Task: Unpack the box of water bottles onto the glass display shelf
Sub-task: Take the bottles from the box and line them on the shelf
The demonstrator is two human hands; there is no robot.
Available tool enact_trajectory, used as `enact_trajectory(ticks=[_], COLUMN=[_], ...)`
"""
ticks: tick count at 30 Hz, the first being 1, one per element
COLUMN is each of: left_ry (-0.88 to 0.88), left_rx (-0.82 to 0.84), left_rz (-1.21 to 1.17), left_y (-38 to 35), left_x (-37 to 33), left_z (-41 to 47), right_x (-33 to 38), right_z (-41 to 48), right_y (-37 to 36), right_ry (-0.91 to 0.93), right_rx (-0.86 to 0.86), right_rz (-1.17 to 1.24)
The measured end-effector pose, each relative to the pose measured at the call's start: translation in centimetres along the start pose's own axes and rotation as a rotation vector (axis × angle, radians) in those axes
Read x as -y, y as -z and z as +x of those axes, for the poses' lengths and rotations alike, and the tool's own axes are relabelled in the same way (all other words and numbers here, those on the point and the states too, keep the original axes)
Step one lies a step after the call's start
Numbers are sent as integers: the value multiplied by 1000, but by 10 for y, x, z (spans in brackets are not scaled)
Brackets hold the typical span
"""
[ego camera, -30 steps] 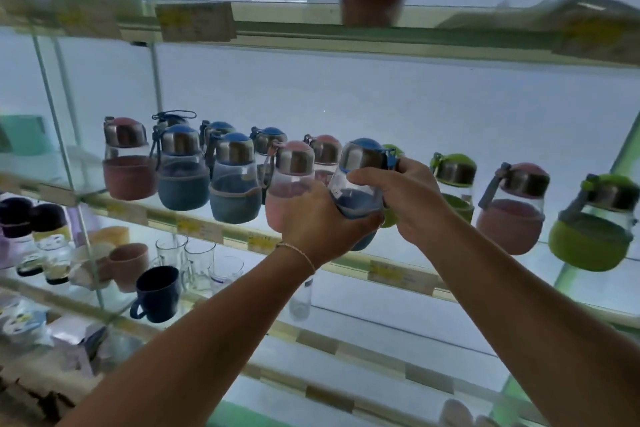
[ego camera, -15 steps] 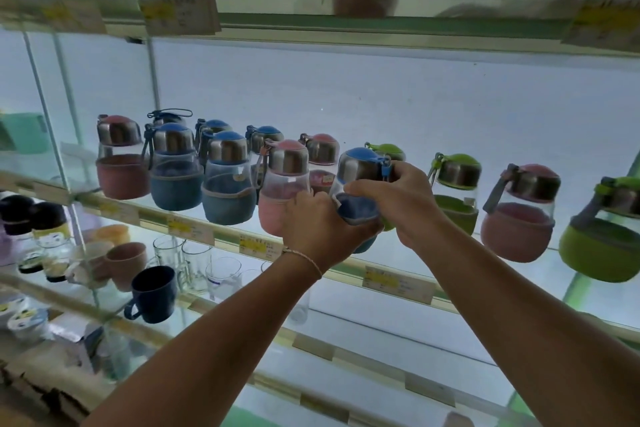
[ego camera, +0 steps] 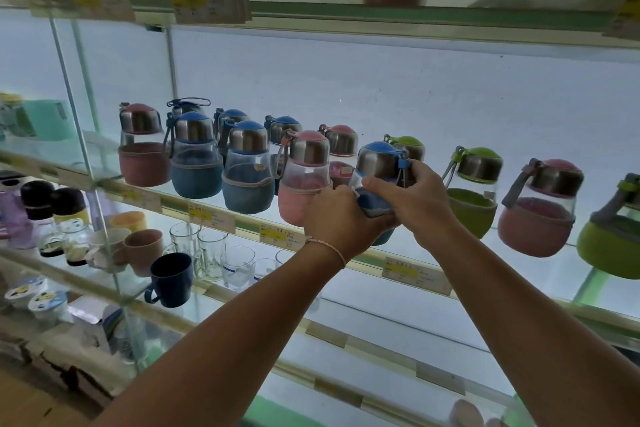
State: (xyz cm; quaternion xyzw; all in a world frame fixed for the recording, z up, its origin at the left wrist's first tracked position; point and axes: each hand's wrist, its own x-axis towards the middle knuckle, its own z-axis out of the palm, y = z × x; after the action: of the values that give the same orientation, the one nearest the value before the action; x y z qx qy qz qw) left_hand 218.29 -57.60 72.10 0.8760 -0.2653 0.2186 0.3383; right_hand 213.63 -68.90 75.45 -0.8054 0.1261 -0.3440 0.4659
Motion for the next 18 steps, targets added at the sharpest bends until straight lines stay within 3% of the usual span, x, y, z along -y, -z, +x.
enact_trajectory(ticks=[6, 12, 18], left_ry=[3, -102, -67], left_rx=[31, -81, -110], left_rz=[-171, -253, -290], left_y=[5, 40, 96], left_x=[6, 29, 75], left_z=[-5, -16, -25], right_x=[4, 30, 69], right_z=[-6, -24, -52], right_y=[-2, -18, -80], right_ry=[4, 288, 512], right_rx=[-88, -361, -318], right_rz=[-27, -207, -201])
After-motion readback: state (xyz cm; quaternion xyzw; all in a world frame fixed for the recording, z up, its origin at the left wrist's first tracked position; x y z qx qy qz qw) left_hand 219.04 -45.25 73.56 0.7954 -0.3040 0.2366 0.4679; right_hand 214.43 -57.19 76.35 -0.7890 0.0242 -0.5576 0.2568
